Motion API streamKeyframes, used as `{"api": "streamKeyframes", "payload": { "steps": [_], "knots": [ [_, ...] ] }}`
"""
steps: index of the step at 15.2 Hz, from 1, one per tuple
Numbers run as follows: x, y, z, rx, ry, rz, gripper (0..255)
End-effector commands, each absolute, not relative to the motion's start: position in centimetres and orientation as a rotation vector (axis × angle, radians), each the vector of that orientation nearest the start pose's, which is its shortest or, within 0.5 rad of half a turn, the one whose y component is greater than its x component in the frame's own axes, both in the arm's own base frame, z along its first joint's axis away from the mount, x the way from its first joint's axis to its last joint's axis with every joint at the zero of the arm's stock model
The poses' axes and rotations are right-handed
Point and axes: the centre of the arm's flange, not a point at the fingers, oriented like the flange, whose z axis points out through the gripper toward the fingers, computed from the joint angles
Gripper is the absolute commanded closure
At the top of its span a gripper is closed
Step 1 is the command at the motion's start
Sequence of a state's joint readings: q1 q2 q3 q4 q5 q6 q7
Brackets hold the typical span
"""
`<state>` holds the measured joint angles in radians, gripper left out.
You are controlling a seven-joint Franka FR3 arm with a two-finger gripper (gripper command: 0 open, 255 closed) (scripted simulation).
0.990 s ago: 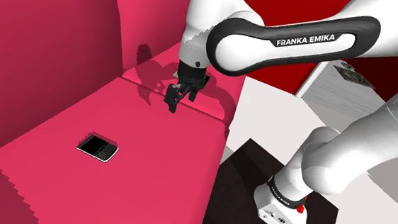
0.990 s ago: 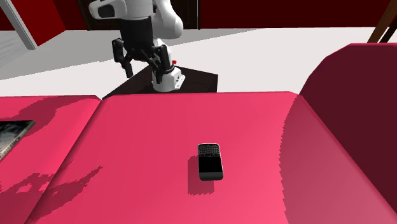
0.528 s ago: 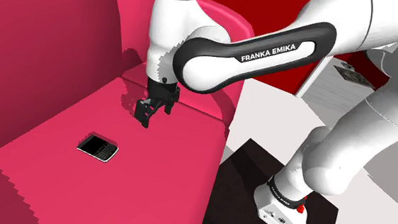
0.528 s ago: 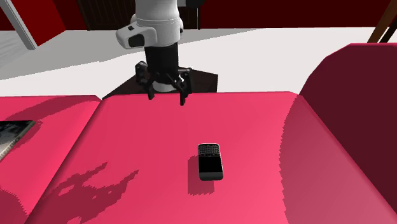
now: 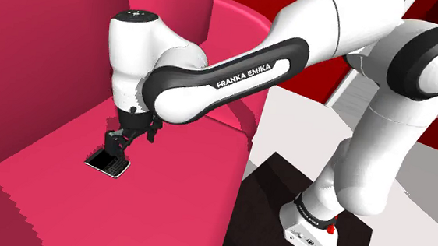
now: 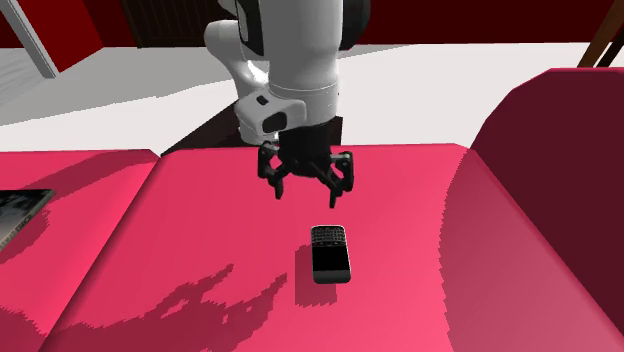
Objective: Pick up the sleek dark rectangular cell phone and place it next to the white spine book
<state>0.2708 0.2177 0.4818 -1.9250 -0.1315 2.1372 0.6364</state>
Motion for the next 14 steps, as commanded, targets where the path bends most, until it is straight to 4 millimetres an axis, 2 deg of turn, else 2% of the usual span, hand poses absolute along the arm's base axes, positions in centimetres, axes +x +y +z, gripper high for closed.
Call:
{"api": "streamKeyframes", "payload": {
  "steps": [1, 3, 4, 11, 14],
  "knots": [
    [45.7, 42.1, 38.3, -3.119, -0.285, -0.033, 0],
    [46.2, 44.5, 37.2, -3.114, -0.297, -0.028, 0],
    [46.2, 44.5, 37.2, -3.114, -0.298, -0.028, 0],
    [46.3, 44.6, 33.2, -3.114, -0.298, -0.028, 0],
    [46.3, 44.6, 33.2, -3.114, -0.298, -0.028, 0]
  ]
}}
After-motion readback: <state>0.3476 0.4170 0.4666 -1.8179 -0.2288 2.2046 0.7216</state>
